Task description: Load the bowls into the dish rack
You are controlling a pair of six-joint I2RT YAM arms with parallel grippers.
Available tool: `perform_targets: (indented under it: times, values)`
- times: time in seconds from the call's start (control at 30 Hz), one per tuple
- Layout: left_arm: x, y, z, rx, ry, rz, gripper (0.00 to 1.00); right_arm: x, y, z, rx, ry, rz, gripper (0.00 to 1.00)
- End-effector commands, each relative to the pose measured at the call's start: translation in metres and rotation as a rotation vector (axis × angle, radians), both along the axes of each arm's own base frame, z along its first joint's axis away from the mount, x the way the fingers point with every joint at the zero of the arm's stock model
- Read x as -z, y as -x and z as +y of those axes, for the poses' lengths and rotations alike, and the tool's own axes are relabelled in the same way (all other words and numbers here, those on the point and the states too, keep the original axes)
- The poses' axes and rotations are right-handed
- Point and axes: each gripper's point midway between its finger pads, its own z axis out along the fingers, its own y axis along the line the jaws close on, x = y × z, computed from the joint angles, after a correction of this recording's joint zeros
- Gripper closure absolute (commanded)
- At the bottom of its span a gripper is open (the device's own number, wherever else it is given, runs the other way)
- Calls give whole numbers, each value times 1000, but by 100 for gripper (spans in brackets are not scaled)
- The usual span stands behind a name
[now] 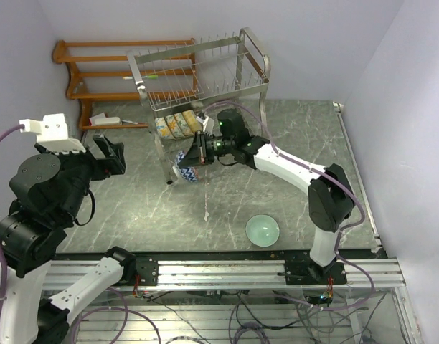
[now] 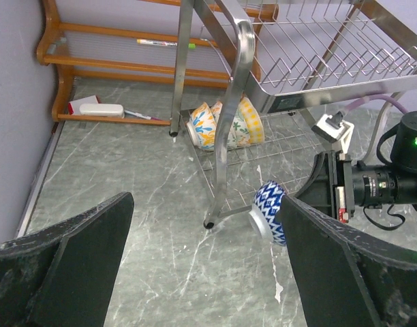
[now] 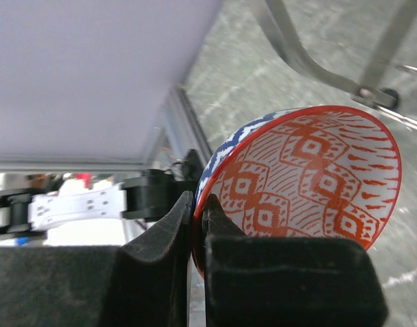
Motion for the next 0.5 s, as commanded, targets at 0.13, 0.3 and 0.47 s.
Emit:
perform_targets:
  times: [0.13,0.3,0.47]
  values:
    - [-8,-13,3,-61,20,-2,0,-59,-57,-8,-64,-401,8,100]
    - [-10,-23,0,-70,14,-3,0,-50,-83,-5,-35,-477,39,100]
    - [-13,-28,0,-79,8,-1,0,-32,-96,-3,19,-449,12,100]
